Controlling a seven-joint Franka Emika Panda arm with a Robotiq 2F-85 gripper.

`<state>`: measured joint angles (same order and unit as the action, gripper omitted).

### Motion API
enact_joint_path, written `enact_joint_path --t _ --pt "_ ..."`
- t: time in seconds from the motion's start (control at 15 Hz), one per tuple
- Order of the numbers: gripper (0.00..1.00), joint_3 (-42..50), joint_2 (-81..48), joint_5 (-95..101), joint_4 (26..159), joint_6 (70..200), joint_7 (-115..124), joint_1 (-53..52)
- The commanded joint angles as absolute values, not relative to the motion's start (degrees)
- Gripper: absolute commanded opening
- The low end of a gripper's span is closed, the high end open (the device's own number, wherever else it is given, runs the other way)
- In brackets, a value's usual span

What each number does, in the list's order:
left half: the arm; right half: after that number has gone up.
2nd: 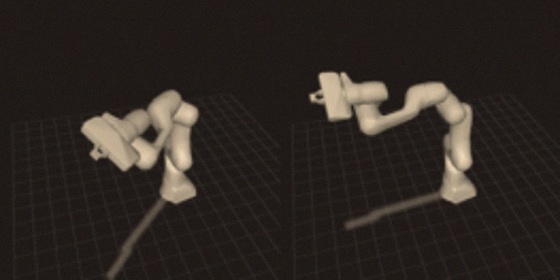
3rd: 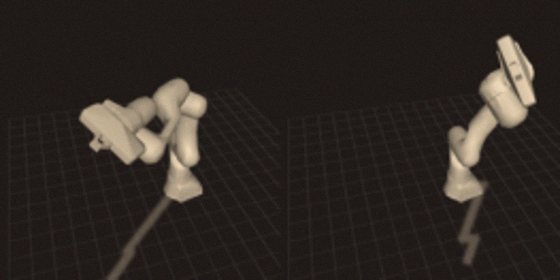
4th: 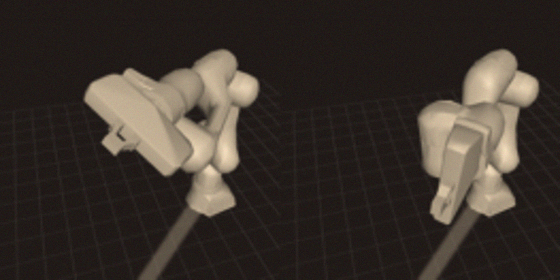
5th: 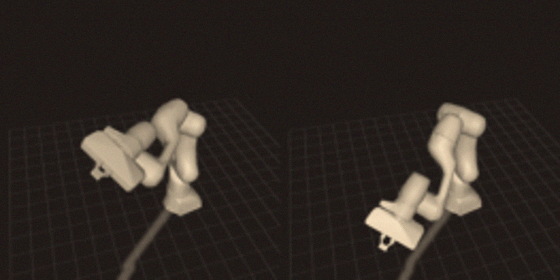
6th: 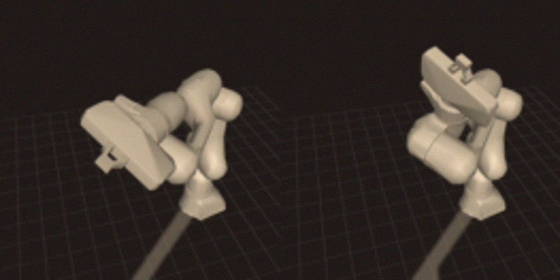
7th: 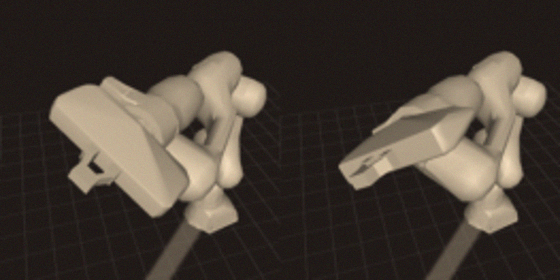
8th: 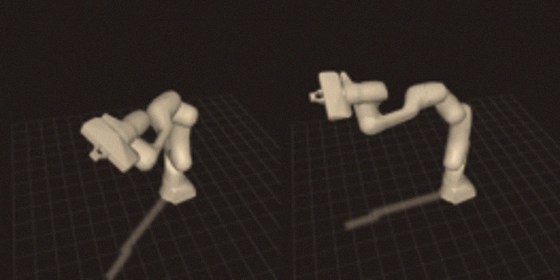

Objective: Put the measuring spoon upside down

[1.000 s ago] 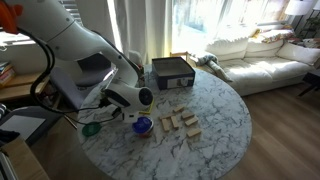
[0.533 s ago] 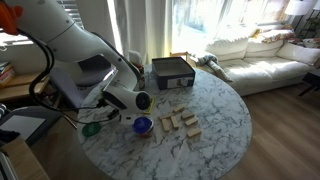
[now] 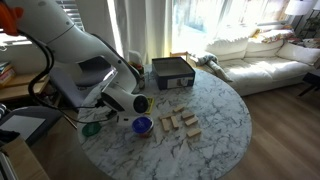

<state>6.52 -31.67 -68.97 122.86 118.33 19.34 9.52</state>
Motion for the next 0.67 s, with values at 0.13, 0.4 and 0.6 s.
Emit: enact_joint_path --t 0.13,0.4,0.6 --pt "0.85 7.17 -31.54 -70.37 123.76 115.96 20.03 9.03" --pt "0.52 7.19 -31.52 -70.4 123.79 115.95 20.15 8.85" --pt "0.64 7.24 -31.48 -70.5 123.84 116.15 20.46 8.79"
